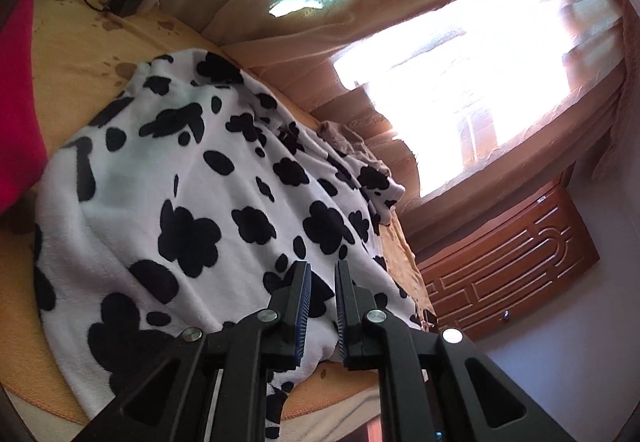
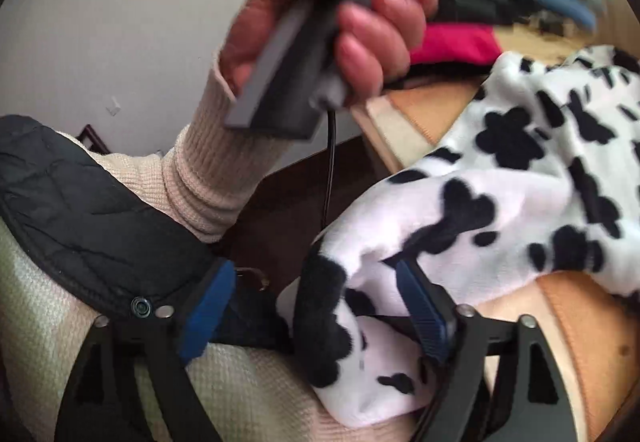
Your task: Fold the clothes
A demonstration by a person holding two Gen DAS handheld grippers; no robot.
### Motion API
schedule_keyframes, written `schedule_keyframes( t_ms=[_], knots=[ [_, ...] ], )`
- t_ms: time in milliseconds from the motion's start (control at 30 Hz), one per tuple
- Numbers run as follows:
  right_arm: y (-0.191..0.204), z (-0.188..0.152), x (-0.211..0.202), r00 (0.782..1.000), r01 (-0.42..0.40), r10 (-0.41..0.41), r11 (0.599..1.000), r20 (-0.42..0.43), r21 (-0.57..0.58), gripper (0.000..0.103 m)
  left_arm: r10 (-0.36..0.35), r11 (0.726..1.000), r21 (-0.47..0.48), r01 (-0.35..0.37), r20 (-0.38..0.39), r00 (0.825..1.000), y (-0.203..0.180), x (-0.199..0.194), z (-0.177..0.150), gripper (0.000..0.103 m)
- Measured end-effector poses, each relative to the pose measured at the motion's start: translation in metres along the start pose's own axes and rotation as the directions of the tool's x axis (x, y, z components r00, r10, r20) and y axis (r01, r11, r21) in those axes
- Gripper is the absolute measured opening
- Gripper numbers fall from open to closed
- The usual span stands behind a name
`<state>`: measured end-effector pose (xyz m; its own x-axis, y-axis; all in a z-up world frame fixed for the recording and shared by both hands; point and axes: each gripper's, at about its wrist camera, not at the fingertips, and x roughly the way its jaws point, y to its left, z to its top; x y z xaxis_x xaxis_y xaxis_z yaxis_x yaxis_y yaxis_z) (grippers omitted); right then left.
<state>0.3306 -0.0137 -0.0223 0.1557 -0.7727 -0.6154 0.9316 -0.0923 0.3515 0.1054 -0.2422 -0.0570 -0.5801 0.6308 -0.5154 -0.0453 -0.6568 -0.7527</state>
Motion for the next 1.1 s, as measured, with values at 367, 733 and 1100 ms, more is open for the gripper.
schedule_keyframes(
  t_ms=[367, 733, 1100],
  knots=[
    [-0.155, -0.052, -0.263, 0.725, 0.531, -0.673, 0.681, 0.146, 0.505, 0.091, 0.057, 0.998, 0.043, -0.054, -0.059, 0.997, -0.025, 0.047, 0.034, 0.013],
    [-0.389, -0.073, -0.307, 0.747, 0.456, -0.659, 0.413, -0.087, 0.788, 0.077, 0.075, 0.997, 0.011, -0.075, -0.201, 0.977, -0.022, 0.150, 0.057, 0.013],
    [-0.413, -0.036, -0.306, 0.548, 0.701, -0.823, 0.353, -0.150, 0.620, 0.010, -0.105, 0.982, -0.174, 0.071, -0.194, 0.975, 0.052, 0.157, 0.053, 0.013]
  ],
)
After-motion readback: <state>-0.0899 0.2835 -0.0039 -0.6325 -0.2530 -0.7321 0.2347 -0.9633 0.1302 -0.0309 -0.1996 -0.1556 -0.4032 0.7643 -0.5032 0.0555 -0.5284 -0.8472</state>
